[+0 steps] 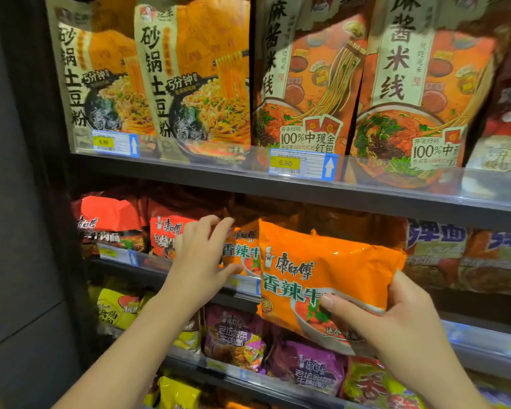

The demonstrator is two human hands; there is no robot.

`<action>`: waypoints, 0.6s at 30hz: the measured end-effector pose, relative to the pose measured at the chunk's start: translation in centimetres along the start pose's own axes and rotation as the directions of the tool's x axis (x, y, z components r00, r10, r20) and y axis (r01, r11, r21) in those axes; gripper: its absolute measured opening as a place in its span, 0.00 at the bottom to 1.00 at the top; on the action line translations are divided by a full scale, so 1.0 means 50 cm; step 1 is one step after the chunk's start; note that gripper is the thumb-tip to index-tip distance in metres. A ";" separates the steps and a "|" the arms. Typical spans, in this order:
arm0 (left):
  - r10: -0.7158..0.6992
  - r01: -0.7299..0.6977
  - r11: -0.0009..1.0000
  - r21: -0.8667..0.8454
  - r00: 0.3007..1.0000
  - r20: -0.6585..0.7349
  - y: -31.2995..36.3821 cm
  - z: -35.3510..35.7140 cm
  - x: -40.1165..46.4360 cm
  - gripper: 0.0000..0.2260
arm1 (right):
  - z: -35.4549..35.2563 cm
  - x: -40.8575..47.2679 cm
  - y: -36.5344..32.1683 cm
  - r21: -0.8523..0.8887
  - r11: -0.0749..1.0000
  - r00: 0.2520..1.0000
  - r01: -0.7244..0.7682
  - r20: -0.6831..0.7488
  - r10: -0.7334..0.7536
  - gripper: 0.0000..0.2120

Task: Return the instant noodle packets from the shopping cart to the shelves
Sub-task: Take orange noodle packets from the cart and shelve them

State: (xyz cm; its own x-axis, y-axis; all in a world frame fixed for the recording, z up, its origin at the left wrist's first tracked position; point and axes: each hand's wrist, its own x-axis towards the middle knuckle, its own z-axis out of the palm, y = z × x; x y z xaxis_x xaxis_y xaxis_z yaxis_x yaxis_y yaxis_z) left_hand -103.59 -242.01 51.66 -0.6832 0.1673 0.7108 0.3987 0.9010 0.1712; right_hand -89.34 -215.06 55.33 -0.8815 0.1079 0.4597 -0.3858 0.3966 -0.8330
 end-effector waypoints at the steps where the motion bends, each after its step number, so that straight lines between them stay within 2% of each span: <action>1: -0.009 0.009 1.000 -0.002 1.000 0.014 -0.002 -0.008 -0.004 0.39 | 0.006 0.003 -0.001 0.000 1.000 1.000 0.005 0.004 -0.005 0.25; 3: 0.005 0.000 0.993 -0.121 0.999 0.042 -0.008 -0.033 -0.018 0.34 | 0.019 0.012 -0.003 0.008 1.000 1.000 0.018 0.009 -0.018 0.24; 4: 0.016 -0.003 0.965 -0.261 0.999 0.047 -0.010 -0.048 -0.026 0.29 | 0.027 0.018 -0.003 0.012 1.000 1.000 0.027 0.011 -0.027 0.24; 6: -0.029 0.071 0.813 -0.578 0.996 0.082 -0.013 -0.080 -0.042 0.19 | 0.046 0.031 -0.004 0.015 0.999 0.999 0.044 0.015 -0.044 0.22; 8: -0.054 0.133 0.682 -0.719 0.990 0.132 -0.008 -0.112 -0.055 0.24 | 0.069 0.045 -0.005 0.015 0.998 0.998 0.054 0.016 -0.054 0.21; 11: 0.049 0.144 0.609 -0.780 0.975 0.219 0.001 -0.123 -0.065 0.43 | 0.105 0.067 -0.008 0.006 0.997 0.997 0.080 0.013 -0.080 0.19; 12: 0.081 0.135 0.603 -0.786 0.970 0.229 0.000 -0.112 -0.065 0.46 | 0.115 0.074 -0.010 0.009 0.996 0.996 0.090 0.014 -0.090 0.19; 15: 0.064 0.113 0.604 -0.789 0.980 0.189 -0.006 -0.077 -0.069 0.44 | 0.149 0.094 -0.017 -0.001 0.995 0.994 0.103 0.030 -0.103 0.20; 18: 0.007 0.084 0.672 -0.736 0.993 0.120 -0.016 -0.056 -0.069 0.38 | 0.181 0.104 -0.018 -0.066 0.993 0.995 0.095 0.022 -0.093 0.22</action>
State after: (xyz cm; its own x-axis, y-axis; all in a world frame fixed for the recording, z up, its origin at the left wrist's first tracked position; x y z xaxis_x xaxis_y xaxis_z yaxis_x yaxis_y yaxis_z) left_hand -99.83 -244.43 51.01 -0.7489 0.2201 0.6250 0.6605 0.3245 0.6771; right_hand -96.06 -223.09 55.67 -0.8473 0.0505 0.5287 -0.4488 0.4641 -0.7636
